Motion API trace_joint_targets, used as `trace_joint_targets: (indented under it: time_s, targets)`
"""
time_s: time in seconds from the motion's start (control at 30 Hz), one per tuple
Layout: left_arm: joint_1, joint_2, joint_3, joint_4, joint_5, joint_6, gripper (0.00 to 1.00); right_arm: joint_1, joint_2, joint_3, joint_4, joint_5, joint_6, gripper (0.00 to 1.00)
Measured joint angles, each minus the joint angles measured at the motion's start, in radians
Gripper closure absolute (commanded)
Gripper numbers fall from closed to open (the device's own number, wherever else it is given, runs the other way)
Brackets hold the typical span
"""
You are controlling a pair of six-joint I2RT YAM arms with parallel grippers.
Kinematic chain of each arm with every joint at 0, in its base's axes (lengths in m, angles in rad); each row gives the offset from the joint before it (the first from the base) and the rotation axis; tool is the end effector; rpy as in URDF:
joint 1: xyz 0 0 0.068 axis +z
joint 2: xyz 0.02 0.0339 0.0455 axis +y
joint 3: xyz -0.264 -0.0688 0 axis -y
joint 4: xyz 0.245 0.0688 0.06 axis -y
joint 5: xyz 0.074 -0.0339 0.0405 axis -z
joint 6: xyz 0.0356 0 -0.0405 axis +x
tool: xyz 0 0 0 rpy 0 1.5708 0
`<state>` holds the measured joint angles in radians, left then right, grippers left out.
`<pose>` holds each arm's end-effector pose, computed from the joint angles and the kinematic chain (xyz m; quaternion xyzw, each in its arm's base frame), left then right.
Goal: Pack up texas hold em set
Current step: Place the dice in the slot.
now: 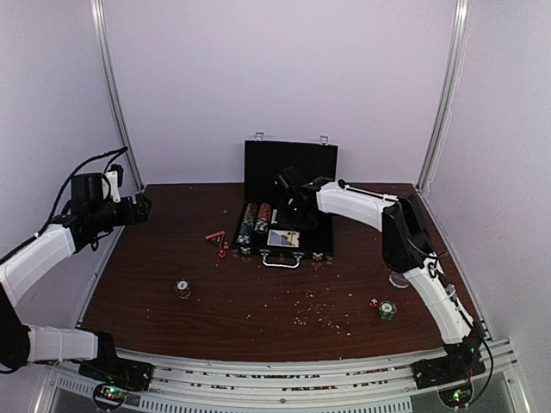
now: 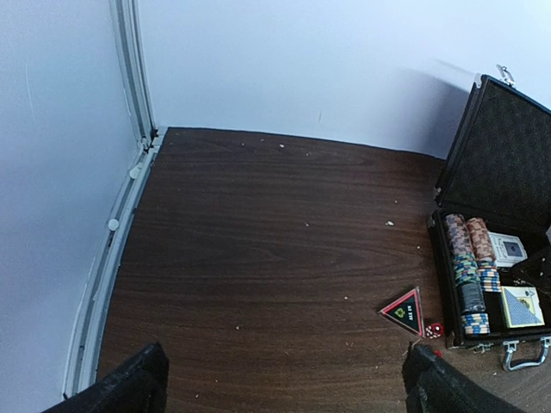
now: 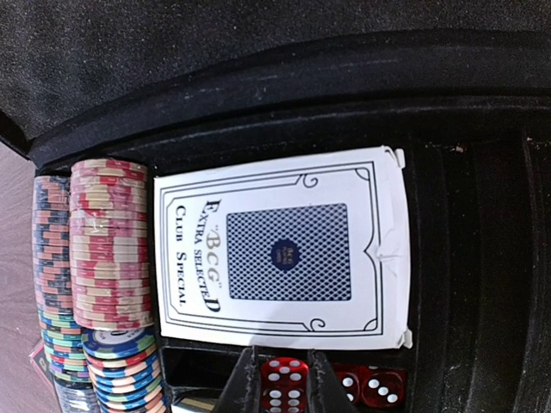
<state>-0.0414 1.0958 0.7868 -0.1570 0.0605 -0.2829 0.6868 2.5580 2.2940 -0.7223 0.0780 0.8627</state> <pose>0.2485 -0.0124 0.2817 -0.0867 0.8466 -0.1101 0.5135 0.4293 0.3484 0.1616 0.0952 0.9522 0.1747 0.2318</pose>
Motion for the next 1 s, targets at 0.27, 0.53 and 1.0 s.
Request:
trace_joint_targets:
  time_s: [0.27, 0.53, 1.0]
  targets:
    - [0.000, 0.005, 0.000, 0.000, 0.000, -0.005, 0.02, 0.003, 0.000, 0.001, -0.009, 0.027, -0.003, 1.00]
    - [-0.006, 0.021, 0.000, -0.001, 0.000, -0.008, 0.02, 0.004, 0.000, 0.001, -0.013, 0.039, -0.004, 0.98]
    - [-0.006, 0.025, 0.000, -0.001, 0.000, -0.008, 0.02, 0.004, 0.000, 0.001, -0.012, 0.039, -0.005, 0.79]
